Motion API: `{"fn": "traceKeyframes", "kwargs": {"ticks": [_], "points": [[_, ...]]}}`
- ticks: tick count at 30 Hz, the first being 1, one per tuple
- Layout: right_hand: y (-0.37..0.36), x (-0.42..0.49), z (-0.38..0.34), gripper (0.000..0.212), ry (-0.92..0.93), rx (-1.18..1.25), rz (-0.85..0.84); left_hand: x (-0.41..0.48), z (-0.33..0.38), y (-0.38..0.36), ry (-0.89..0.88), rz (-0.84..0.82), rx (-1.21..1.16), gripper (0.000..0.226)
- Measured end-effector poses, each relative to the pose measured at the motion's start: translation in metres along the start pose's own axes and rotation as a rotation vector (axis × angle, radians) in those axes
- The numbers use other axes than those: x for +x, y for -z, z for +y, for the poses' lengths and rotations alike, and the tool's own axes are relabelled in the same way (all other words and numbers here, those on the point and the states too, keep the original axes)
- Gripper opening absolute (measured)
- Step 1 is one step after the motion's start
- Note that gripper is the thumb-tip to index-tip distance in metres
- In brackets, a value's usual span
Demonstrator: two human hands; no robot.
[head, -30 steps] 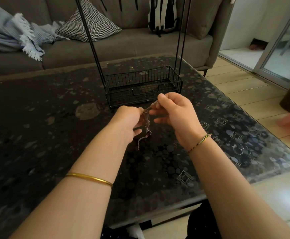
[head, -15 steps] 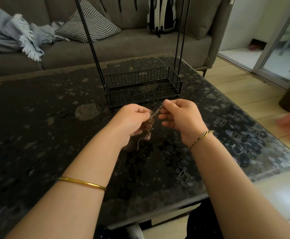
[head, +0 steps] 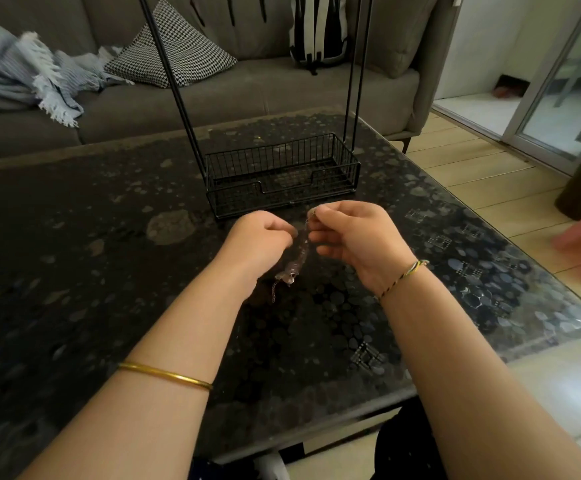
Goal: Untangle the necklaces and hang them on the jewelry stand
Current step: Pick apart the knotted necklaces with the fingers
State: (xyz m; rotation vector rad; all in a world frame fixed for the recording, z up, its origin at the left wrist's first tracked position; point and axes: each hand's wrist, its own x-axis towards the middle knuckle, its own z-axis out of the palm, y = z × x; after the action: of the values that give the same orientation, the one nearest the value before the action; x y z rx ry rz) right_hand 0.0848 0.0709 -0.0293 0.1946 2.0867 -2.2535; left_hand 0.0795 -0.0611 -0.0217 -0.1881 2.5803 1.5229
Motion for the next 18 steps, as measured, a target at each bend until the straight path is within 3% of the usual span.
{"fn": "traceKeyframes", "kwargs": {"ticks": [6, 11, 18], "points": [[-0.0017, 0.0003, 0.0012, 0.018, 0.069, -0.090, 0.033, -0.0034, 0.0048, -0.0015, -0.084, -0.116, -0.120, 0.016], [-0.0007, 0.0006, -0.0005, 0.018, 0.071, -0.070, 0.077, -0.0044, 0.0048, -0.0002, -0.085, -0.081, -0.120, 0.008], [-0.0021, -0.0003, -0.0006, 0.027, -0.005, -0.069, 0.012, -0.0029, 0.0053, -0.0009, -0.063, -0.070, -0.153, 0.010]]}}
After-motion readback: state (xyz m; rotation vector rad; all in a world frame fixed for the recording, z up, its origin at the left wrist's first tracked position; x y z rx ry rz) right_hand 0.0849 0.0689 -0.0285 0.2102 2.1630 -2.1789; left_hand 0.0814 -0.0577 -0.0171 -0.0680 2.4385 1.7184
